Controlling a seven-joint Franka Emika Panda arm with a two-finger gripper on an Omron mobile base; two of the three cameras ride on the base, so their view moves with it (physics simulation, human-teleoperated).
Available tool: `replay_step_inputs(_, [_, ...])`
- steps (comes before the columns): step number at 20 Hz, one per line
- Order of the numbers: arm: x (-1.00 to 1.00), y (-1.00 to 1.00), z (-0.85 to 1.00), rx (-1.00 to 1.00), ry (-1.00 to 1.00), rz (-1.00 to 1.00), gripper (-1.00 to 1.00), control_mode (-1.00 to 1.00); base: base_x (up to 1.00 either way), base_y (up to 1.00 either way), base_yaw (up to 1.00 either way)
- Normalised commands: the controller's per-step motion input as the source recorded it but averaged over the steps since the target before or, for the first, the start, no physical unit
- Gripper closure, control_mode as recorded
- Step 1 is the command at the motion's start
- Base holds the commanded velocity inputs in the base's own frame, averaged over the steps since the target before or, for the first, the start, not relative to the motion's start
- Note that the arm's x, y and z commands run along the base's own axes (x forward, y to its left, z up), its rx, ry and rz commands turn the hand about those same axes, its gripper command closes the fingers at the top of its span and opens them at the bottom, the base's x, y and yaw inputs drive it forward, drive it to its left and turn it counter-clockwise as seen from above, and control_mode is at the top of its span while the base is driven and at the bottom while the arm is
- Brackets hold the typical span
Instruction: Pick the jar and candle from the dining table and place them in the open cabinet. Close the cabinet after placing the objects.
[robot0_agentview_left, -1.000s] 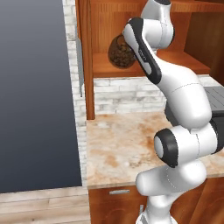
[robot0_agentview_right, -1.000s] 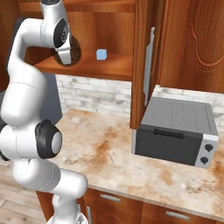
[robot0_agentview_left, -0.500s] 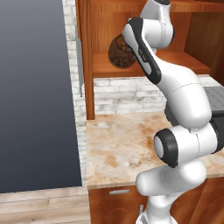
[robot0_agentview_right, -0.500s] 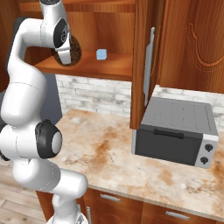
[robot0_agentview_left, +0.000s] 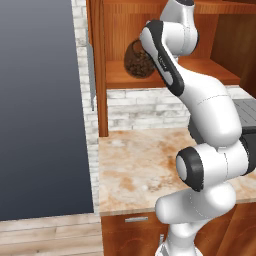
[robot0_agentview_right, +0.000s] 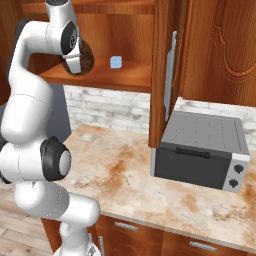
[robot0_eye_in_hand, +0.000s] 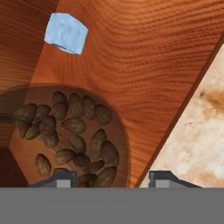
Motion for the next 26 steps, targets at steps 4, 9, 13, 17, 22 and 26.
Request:
replay_step_inputs(4, [0.0,0.0,0.0,0.0,0.0,0.0,-1.0,-1.0,0.0,0.0,0.0])
replay_step_inputs(9, [0.0,0.0,0.0,0.0,0.0,0.0,-1.0,-1.0,0.0,0.0,0.0])
replay_step_inputs(13, [0.0,0.01,0.0,-0.09,-0.09,0.0,-1.0,-1.0,0.0,0.0,0.0])
replay_step_inputs(17, [0.0,0.03,-0.01,-0.09,-0.22,0.02,-1.0,-1.0,0.0,0.0,0.0])
replay_step_inputs(22, [-0.02,0.04,-0.1,0.0,-0.3,0.07,-1.0,-1.0,0.0,0.0,0.0])
replay_step_inputs(26, [0.01,0.0,-0.03,0.0,-0.25,0.14,-1.0,-1.0,0.0,0.0,0.0])
